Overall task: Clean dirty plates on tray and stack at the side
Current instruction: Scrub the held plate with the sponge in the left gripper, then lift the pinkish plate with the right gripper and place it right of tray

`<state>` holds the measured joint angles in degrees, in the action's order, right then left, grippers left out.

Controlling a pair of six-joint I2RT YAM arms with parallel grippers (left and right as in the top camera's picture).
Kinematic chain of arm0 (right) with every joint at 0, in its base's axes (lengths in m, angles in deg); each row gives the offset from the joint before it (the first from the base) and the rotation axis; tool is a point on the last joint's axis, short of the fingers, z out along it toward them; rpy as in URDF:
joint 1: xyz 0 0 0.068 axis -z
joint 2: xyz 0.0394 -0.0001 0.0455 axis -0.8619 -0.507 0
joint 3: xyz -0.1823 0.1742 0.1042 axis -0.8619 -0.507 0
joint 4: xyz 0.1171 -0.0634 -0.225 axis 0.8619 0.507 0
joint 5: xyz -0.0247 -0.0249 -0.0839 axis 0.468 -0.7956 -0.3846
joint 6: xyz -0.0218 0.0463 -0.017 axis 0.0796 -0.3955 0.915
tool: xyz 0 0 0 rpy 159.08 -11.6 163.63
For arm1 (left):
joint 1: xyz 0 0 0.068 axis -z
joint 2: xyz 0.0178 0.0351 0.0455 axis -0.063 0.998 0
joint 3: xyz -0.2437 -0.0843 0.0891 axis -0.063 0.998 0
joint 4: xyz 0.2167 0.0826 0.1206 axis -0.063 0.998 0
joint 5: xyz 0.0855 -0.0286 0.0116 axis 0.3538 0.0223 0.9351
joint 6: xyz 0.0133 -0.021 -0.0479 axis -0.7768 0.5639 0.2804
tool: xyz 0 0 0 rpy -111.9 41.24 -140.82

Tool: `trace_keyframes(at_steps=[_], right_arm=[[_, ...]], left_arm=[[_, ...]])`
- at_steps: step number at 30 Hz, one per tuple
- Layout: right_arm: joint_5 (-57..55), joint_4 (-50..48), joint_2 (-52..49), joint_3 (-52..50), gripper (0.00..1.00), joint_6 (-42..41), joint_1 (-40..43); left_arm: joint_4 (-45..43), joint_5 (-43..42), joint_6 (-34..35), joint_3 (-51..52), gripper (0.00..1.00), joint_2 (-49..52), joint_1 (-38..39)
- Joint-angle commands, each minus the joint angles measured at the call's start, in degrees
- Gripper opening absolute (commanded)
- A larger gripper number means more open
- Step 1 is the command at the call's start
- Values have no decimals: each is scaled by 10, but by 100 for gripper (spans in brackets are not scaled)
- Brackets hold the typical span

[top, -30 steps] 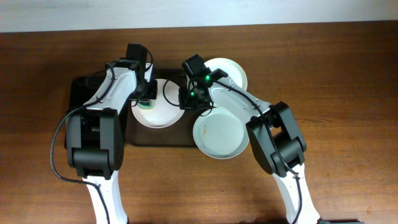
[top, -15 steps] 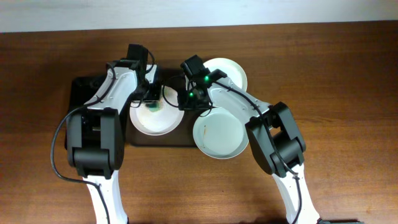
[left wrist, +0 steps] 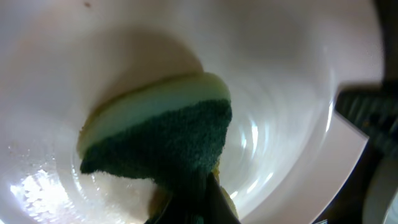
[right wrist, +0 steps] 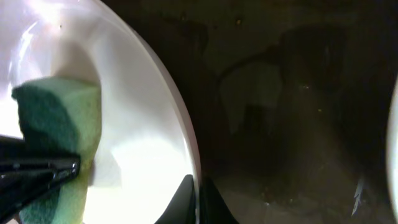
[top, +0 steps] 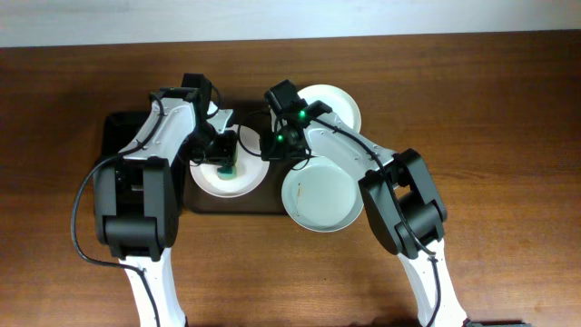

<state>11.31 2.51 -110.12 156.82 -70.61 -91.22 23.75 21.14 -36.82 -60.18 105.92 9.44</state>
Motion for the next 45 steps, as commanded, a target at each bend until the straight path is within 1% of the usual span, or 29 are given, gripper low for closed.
trace_keyframes(at_steps=[1, 3, 4, 5, 7, 8, 9, 10, 11, 13, 15, 16, 18, 22, 25, 28, 30, 31, 32, 34, 37, 39, 40, 42, 45], right_arm=[[0, -2, -2, 2, 4, 3, -2], [0, -2, -2, 2, 4, 3, -2], [0, -2, -2, 2, 4, 3, -2], [0, -2, -2, 2, 4, 3, -2], [0, -1, -2, 2, 4, 9, -2], [0, -1, -2, 2, 4, 9, -2], [0, -1, -2, 2, 4, 9, -2], [0, -1, -2, 2, 4, 12, -2], [0, -1, -2, 2, 4, 13, -2], [0, -1, -2, 2, 4, 15, -2], [0, 1, -2, 2, 4, 18, -2], [-1, 1, -2, 2, 4, 20, -2], [-37, 0, -2, -8, 5, 21, -9], [-57, -5, -5, -13, 7, 21, -32], [-56, -2, -10, -13, 4, 21, -32], [-42, 6, 27, -12, 4, 39, -21], [-91, 47, 106, -9, 4, 42, -6], [-142, 70, 160, -8, 4, 54, -4], [-220, 90, 205, -8, 4, 54, -5], [-355, 116, 258, -9, 4, 54, -10], [-582, 141, 271, -9, 4, 54, -50], [-725, 133, 271, -9, 4, 54, -94], [-821, 114, 267, -10, 4, 54, -125], [-856, 95, 252, -10, 4, 54, -147], [-852, 89, 236, -10, 4, 53, -152]], left_arm=[[-41, 89, 64, 5, 1, 10, 0], [-58, 201, 105, 5, 1, 10, 0], [-55, 245, 136, 5, 1, 10, 0], [-46, 276, 189, 4, 1, 10, 0], [-22, 265, 205, -10, 1, 10, 0], [9, 265, 206, -31, 1, 10, 0], [62, 265, 206, -75, 1, 10, 0], [123, 265, 206, -145, 1, 10, 1], [156, 265, 206, -189, 1, 10, 1], [237, 266, 202, -318, 1, 10, 0], [294, 271, 181, -418, 1, 10, 0], [302, 271, 179, -430, 1, 10, 0], [301, 271, 179, -431, 1, 10, -5], [302, 269, 179, -431, 1, 10, -7], [303, 269, 179, -431, 1, 10, -6], [316, 269, 180, -431, 1, 10, -7], [323, 261, 180, -431, 1, 10, -7], [328, 252, 179, -431, 1, 10, -6], [330, 247, 180, -431, 1, 10, -6], [325, 219, 180, -431, 1, 10, -6], [302, 212, 172, -431, 1, 10, -8], [287, 203, 168, -431, 1, 10, -14], [284, 198, 168, -431, 1, 10, -16], [283, 197, 164, -431, 1, 10, -16], [284, 178, 164, -431, 1, 10, -15]])
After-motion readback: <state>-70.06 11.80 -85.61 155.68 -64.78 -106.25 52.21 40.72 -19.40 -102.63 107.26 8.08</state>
